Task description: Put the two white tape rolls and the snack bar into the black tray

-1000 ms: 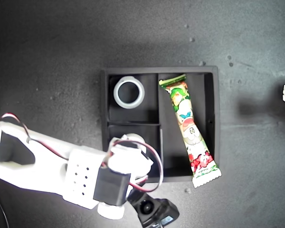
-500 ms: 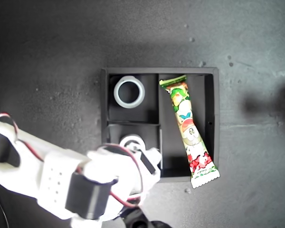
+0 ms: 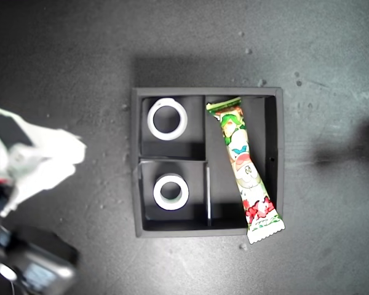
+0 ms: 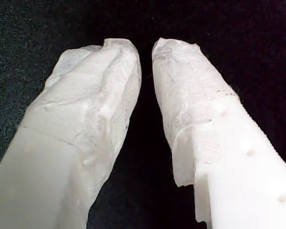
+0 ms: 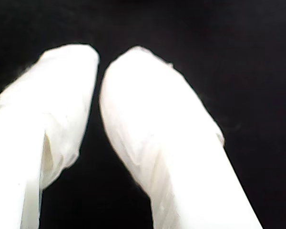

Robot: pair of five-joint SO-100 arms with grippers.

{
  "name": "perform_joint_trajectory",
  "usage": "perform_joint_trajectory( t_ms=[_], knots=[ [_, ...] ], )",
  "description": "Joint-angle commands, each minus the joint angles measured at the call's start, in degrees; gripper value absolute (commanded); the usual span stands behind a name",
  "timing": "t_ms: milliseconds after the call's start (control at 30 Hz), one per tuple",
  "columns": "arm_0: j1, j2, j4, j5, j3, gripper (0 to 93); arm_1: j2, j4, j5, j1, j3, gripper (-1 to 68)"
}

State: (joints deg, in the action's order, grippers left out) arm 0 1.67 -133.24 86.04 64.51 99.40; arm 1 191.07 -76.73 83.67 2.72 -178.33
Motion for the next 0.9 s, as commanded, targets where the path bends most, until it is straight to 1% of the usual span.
perform_joint_trajectory(
  t_ms=[0,133,200,267,333,367,433,500,567,600,633,667,700,800,833,867],
  knots=[
    [-0.4,-24.2,-12.7,5.4,37.7,0.0,1.0,0.4,-0.6,-1.2,-0.6,2.2],
    [0.7,-33.7,-21.0,10.8,57.7,0.0,1.0,-0.1,-3.3,-0.8,-0.6,2.2],
    [0.9,-38.0,-22.8,12.2,64.0,0.0,1.0,-0.1,-3.3,0.9,-0.6,2.2],
    [1.0,-44.6,-22.5,12.7,68.9,0.0,1.0,-0.1,-3.3,3.8,-0.6,2.2],
    [1.2,-54.5,-20.1,13.3,74.4,0.0,0.9,-0.1,-3.3,6.2,-0.6,2.2],
    [1.5,-60.9,-17.4,14.3,77.3,0.0,0.9,-0.1,-3.3,6.8,-0.6,2.2],
    [2.4,-60.7,-17.8,16.8,80.4,0.0,0.9,-0.1,-3.5,6.8,-0.6,2.2],
    [3.4,-59.4,-16.0,18.7,80.4,0.0,0.9,-0.1,-3.5,6.2,-0.6,2.2],
    [2.0,-60.5,-10.1,22.0,80.4,0.1,0.9,-0.1,-3.5,5.9,-0.6,2.2],
    [1.0,-60.8,-6.1,26.5,80.4,0.1,0.9,-0.1,-3.5,5.7,-0.6,2.2],
    [0.9,-59.5,-6.2,25.8,80.4,0.2,0.9,-0.1,-3.5,5.6,-0.6,2.2],
    [1.7,-59.5,-5.9,27.4,80.4,0.2,0.9,-0.1,-3.5,5.5,-0.6,2.2],
    [1.8,-59.8,-5.9,24.7,80.4,0.2,0.9,-0.1,-3.5,5.4,-0.6,2.2],
    [3.0,-60.8,-6.1,11.3,80.4,0.2,0.9,-0.1,-3.5,5.4,-0.6,2.2],
    [3.1,-60.8,-6.1,10.3,80.4,0.2,0.9,-0.1,-3.5,5.4,-0.6,2.2],
    [3.1,-60.8,-6.1,10.8,80.4,0.2,0.9,-0.1,-3.5,5.4,-0.6,2.2]
  ],
)
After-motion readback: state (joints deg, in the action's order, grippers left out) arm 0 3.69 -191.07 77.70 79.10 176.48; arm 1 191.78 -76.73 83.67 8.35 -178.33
